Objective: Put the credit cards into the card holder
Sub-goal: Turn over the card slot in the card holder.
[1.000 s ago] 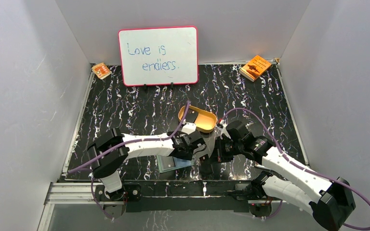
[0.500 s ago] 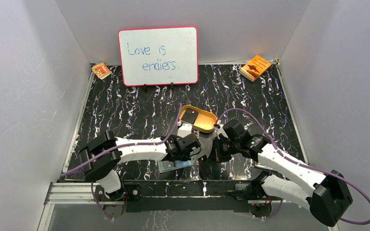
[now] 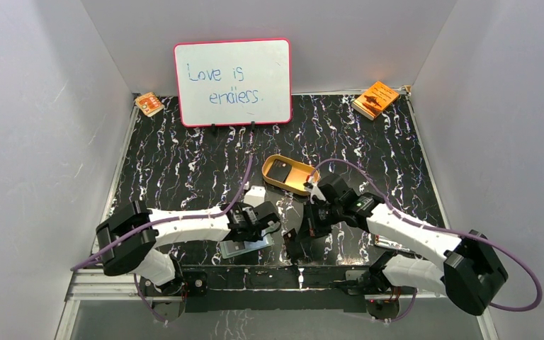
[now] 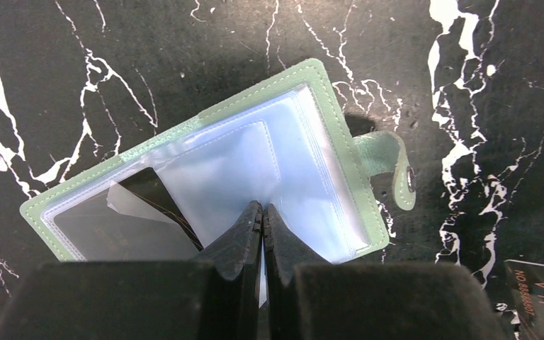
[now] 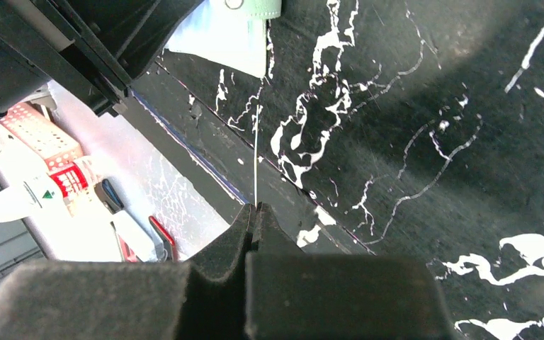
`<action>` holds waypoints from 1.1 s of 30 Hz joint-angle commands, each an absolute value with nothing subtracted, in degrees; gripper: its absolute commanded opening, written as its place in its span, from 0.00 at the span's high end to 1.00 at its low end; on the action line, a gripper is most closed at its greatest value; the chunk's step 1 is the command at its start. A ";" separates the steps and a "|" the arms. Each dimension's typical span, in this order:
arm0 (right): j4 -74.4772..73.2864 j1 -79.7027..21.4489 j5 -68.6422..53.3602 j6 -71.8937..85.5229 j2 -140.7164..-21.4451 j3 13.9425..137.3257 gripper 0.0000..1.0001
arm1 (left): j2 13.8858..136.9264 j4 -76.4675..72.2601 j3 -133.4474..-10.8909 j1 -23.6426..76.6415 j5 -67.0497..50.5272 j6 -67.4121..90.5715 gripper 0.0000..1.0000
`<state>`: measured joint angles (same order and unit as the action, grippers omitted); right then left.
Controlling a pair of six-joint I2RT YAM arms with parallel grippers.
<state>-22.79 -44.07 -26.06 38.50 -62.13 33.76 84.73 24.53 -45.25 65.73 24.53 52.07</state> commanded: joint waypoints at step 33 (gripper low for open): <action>1.96 -51.86 -34.51 38.68 -96.04 49.70 1.00 | 68.30 29.53 -39.55 65.46 28.47 57.49 1.00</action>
<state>-2.04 -50.11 -32.47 38.68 -93.49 45.12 71.94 27.53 -39.99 65.73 26.20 56.21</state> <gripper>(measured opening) 0.011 0.007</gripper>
